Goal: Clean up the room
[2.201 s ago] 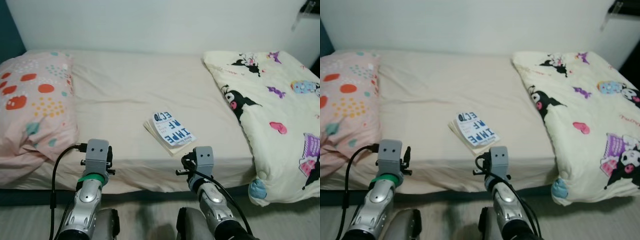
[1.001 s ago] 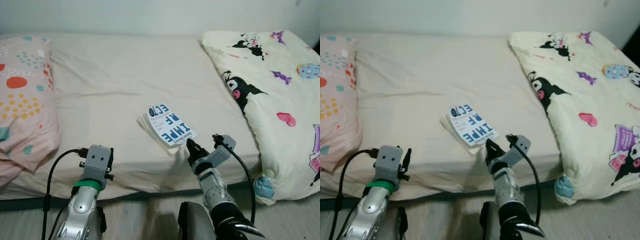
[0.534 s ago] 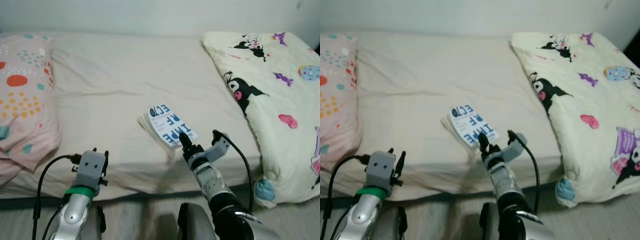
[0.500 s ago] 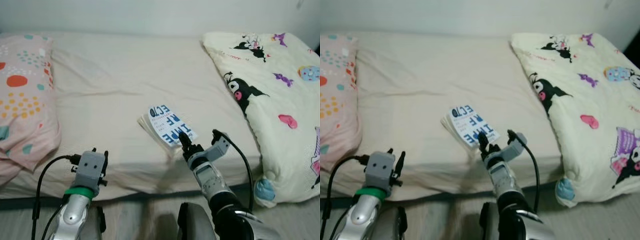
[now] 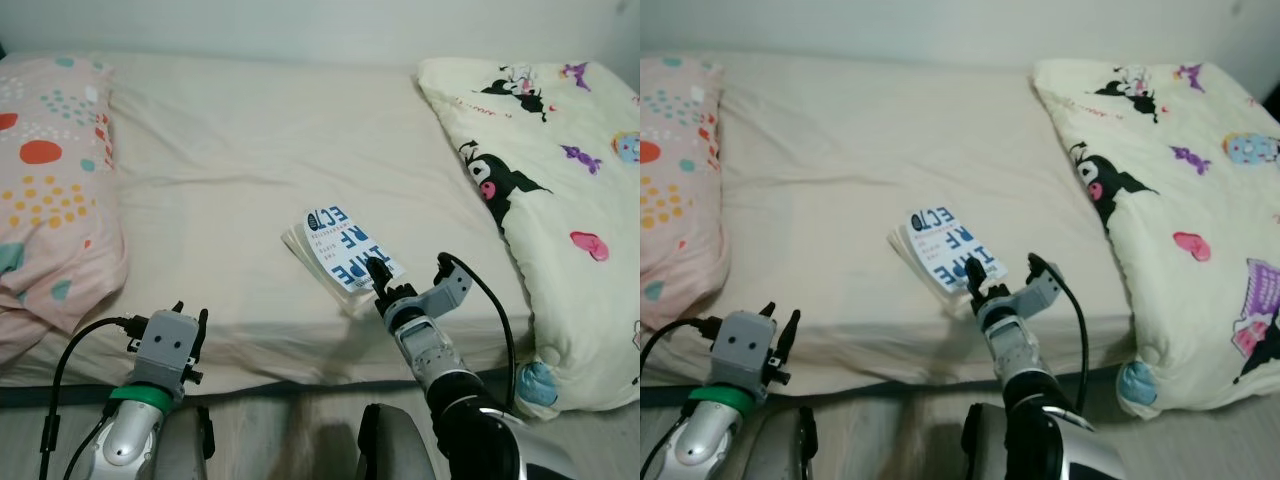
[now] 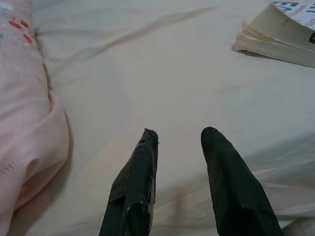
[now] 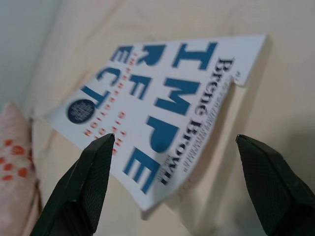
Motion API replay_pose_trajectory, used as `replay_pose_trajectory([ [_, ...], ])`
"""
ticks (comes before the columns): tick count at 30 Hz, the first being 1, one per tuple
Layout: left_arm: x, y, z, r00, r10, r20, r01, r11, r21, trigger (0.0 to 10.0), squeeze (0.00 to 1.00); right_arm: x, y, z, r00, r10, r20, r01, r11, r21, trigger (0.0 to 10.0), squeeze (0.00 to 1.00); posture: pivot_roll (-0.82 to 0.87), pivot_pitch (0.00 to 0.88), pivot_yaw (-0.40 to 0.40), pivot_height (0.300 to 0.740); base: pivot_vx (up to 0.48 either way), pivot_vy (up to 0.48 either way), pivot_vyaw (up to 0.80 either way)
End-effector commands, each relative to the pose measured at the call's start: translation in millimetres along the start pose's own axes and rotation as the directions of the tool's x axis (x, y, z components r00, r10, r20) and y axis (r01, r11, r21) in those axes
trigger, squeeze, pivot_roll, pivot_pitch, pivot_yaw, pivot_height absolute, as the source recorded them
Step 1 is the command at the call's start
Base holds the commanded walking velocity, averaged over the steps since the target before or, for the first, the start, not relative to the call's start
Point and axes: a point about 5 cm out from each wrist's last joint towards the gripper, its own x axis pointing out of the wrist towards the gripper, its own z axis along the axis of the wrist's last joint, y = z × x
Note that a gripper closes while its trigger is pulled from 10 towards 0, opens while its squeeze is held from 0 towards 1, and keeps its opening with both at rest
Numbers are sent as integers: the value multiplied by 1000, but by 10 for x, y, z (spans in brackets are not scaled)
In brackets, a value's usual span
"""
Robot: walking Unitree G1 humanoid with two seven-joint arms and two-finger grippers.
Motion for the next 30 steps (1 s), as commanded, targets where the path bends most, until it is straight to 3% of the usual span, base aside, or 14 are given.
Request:
replay_pose_trajectory([
  [1,-36,-15,-26,1000,-15,-21,15,1000,0,10000,0,-13,-48,-53,999,-34,-36,33,999,-10,10000,1000,173,141,-44,555,0,0,0],
  [2,-46,-14,-20,1000,-20,-24,20,1000,2,10000,0,-16,-57,-62,998,-40,-41,40,999,-15,10000,1000,173,141,-44,555,0,0,0],
  [3,-53,-12,-14,999,-23,-25,23,1000,3,10000,0,-17,-61,-66,998,-44,-44,44,999,-16,10000,686,180,147,-42,555,0,0,0],
  [4,-64,-9,-10,999,-27,-27,27,1000,5,10000,0,-19,-65,-72,998,-48,-46,47,999,-20,10000,0,186,152,-41,555,0,0,0],
  [23,-185,108,51,996,-62,-58,64,997,41,10000,0,-58,-133,-221,991,-94,-98,91,995,-37,10000,0,256,197,-17,555,0,0,0],
  [27,-223,168,65,996,-65,-67,69,996,53,10000,0,-67,-161,-226,989,-118,-86,120,993,21,10000,0,278,212,-7,555,0,0,0],
  [28,-239,216,79,995,-64,-71,68,996,59,10000,0,-66,-160,-223,990,-120,-70,127,987,99,10000,0,286,215,-3,555,0,0,0],
  [30,-244,231,86,995,-64,-73,68,996,60,10000,0,-64,-157,-222,991,-120,-64,127,984,127,10000,0,286,215,-3,555,0,0,0],
])
